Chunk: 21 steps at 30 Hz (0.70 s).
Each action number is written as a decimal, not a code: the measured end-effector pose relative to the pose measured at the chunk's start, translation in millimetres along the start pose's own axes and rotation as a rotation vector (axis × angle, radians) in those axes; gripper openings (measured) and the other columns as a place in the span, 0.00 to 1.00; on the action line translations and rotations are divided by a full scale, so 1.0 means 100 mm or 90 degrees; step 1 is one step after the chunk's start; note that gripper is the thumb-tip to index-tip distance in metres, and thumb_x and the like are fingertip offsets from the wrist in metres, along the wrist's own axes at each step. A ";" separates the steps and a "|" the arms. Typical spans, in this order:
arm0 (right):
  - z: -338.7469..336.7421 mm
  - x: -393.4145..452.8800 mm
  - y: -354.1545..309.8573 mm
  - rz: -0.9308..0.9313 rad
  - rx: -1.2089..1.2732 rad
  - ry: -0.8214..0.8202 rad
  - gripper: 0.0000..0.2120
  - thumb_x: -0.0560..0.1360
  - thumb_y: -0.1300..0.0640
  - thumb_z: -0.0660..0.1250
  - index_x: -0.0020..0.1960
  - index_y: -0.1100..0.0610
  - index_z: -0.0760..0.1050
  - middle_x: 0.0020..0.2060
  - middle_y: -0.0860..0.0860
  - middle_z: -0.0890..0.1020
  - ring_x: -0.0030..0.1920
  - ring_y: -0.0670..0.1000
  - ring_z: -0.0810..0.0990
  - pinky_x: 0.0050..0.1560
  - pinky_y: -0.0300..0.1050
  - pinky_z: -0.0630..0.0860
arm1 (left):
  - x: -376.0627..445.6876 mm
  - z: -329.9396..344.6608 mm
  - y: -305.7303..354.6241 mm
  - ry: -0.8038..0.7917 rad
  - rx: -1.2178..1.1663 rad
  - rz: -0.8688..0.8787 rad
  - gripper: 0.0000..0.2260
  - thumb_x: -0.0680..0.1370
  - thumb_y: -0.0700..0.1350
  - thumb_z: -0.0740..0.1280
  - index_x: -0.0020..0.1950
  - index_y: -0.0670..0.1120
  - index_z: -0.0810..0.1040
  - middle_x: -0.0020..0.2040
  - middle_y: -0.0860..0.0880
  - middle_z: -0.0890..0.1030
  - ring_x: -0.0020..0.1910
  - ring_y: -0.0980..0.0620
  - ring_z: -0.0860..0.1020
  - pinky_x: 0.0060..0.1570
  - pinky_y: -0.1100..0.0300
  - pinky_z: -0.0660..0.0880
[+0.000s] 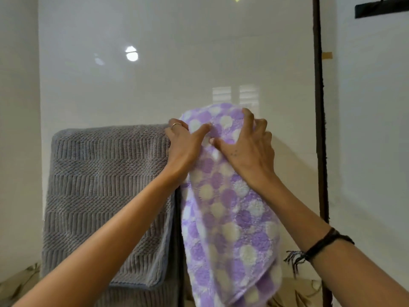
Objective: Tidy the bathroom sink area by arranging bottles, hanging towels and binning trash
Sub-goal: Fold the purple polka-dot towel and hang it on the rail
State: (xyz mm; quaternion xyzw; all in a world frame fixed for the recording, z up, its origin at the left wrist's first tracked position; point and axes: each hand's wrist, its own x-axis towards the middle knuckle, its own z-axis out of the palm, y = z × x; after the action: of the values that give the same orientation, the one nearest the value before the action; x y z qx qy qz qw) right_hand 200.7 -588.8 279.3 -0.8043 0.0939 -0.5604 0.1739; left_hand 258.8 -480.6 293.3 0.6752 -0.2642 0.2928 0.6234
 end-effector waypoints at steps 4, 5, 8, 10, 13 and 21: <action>0.08 -0.03 0.10 -0.059 0.172 0.028 0.36 0.69 0.46 0.72 0.69 0.55 0.59 0.62 0.55 0.68 0.54 0.58 0.77 0.45 0.42 0.69 | -0.03 0.12 -0.03 0.059 -0.020 -0.003 0.25 0.69 0.59 0.69 0.52 0.50 0.58 0.56 0.48 0.63 0.52 0.46 0.72 0.55 0.51 0.71; 0.09 -0.05 0.15 -0.064 0.227 0.032 0.33 0.69 0.47 0.72 0.67 0.55 0.60 0.61 0.54 0.71 0.54 0.57 0.77 0.44 0.41 0.68 | -0.07 0.13 -0.06 0.057 -0.032 0.004 0.26 0.67 0.59 0.69 0.53 0.52 0.57 0.59 0.47 0.63 0.56 0.46 0.72 0.59 0.49 0.71; 0.11 -0.15 0.25 -0.058 0.333 0.050 0.28 0.71 0.50 0.71 0.65 0.57 0.62 0.58 0.53 0.78 0.53 0.56 0.79 0.45 0.40 0.69 | -0.21 0.15 -0.16 0.027 -0.075 -0.003 0.28 0.66 0.58 0.71 0.57 0.56 0.57 0.64 0.45 0.67 0.60 0.45 0.75 0.63 0.46 0.71; 0.11 -0.23 0.26 -0.041 0.366 0.069 0.24 0.71 0.53 0.72 0.62 0.57 0.64 0.55 0.52 0.80 0.50 0.56 0.80 0.43 0.40 0.69 | -0.26 0.13 -0.23 0.006 -0.103 -0.009 0.27 0.68 0.55 0.71 0.59 0.57 0.58 0.64 0.45 0.70 0.59 0.46 0.77 0.61 0.48 0.73; 0.08 -0.38 0.26 -0.013 0.387 0.088 0.21 0.71 0.58 0.71 0.59 0.56 0.66 0.52 0.51 0.81 0.47 0.55 0.81 0.43 0.44 0.73 | -0.26 0.07 -0.18 0.014 -0.142 -0.013 0.23 0.73 0.55 0.68 0.61 0.52 0.60 0.47 0.49 0.75 0.39 0.57 0.77 0.45 0.54 0.76; 0.13 -0.90 0.21 -0.054 0.359 0.126 0.26 0.65 0.69 0.71 0.60 0.56 0.68 0.50 0.54 0.82 0.44 0.59 0.81 0.38 0.42 0.67 | -0.06 0.15 -0.01 0.103 -0.107 -0.079 0.26 0.69 0.53 0.72 0.56 0.48 0.58 0.43 0.52 0.73 0.40 0.55 0.75 0.38 0.60 0.72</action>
State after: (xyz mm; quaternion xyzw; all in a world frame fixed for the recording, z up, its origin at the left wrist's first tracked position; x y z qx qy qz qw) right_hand 181.9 -574.5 189.3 -0.6691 -0.0829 -0.6466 0.3569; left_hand 256.4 -495.5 287.9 0.6097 -0.1941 0.2841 0.7141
